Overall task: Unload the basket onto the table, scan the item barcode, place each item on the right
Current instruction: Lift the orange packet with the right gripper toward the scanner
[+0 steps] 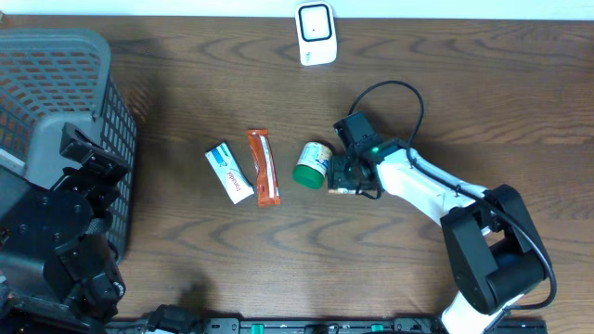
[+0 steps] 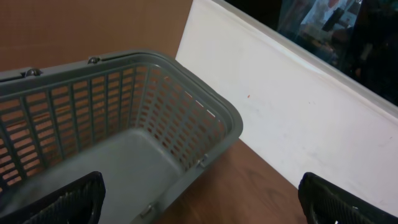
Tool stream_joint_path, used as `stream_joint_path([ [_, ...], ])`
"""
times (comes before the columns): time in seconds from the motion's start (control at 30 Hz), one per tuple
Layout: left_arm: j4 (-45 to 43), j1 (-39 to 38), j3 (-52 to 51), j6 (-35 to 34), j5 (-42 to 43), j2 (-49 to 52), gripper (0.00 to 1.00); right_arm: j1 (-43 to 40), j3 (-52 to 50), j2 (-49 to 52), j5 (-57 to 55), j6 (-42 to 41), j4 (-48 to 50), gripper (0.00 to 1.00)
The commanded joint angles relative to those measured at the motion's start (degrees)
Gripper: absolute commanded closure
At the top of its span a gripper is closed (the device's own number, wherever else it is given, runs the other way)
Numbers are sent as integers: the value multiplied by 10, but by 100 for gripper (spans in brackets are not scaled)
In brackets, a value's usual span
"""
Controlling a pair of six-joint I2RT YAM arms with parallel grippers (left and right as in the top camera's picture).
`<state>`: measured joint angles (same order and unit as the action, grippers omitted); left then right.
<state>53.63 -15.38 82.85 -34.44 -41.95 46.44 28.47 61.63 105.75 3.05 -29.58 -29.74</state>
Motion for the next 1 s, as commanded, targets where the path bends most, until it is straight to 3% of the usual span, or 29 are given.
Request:
stream_joint_path([
  [0.0, 2, 3, -2, 9, -7, 0, 1, -19, 43, 6, 87, -6, -84, 38],
  [0.17, 2, 3, -2, 9, -7, 0, 1, -42, 106, 6, 163, -6, -231, 41],
  [0.33, 2, 3, -2, 9, -7, 0, 1, -76, 155, 6, 259, 14, -331, 35],
  [0.6, 2, 3, -2, 9, -7, 0, 1, -90, 160, 6, 413, 14, -367, 37],
  [0.8, 2, 3, -2, 9, -7, 0, 0, -89, 160, 6, 420, 21, -361, 40],
  [0.97, 2, 3, -2, 9, -7, 0, 1, -89, 160, 6, 360, 26, -292, 41],
])
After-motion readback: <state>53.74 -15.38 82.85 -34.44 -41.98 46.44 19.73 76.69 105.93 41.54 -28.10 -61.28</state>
